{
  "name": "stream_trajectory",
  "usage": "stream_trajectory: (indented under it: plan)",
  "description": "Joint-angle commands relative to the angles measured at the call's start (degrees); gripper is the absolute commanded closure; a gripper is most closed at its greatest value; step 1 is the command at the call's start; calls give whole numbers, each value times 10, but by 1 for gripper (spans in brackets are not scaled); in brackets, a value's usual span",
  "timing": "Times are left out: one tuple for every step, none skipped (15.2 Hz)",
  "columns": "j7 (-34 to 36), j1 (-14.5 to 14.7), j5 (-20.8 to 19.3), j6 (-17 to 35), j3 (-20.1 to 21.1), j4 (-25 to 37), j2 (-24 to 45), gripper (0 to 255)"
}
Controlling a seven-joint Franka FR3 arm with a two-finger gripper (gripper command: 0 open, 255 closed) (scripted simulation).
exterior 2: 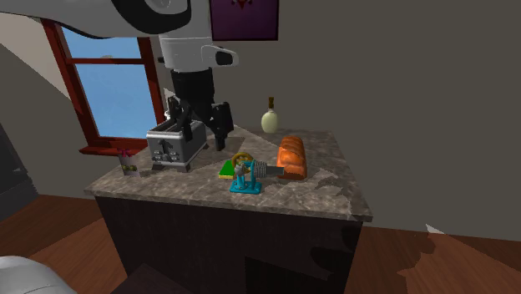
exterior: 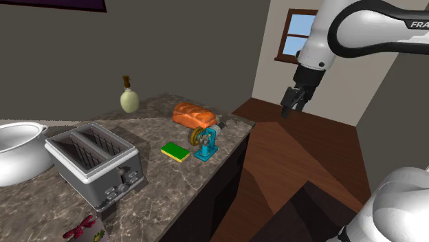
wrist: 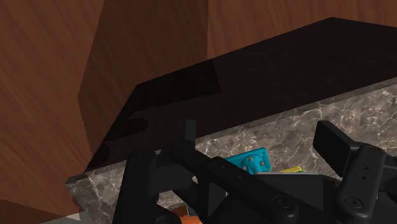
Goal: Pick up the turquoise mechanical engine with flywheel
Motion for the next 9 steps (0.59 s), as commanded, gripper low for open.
stream_trajectory:
  plan:
    - [0,0,0,0,0,0,0,0]
    - [-28,4,-6,15,-10,2,18,0]
    - [-55,9,-11,30,-20,4,36,0]
    - [-82,13,-15,44,-30,8,55,0]
    - [-109,18,-19,58,-39,13,75,0]
    - [-135,23,-22,71,-48,19,95,0]
    - [-162,27,-24,84,-56,26,116,0]
    - [-188,32,-26,96,-64,34,138,0]
    - [-215,37,-27,108,-71,43,160,0]
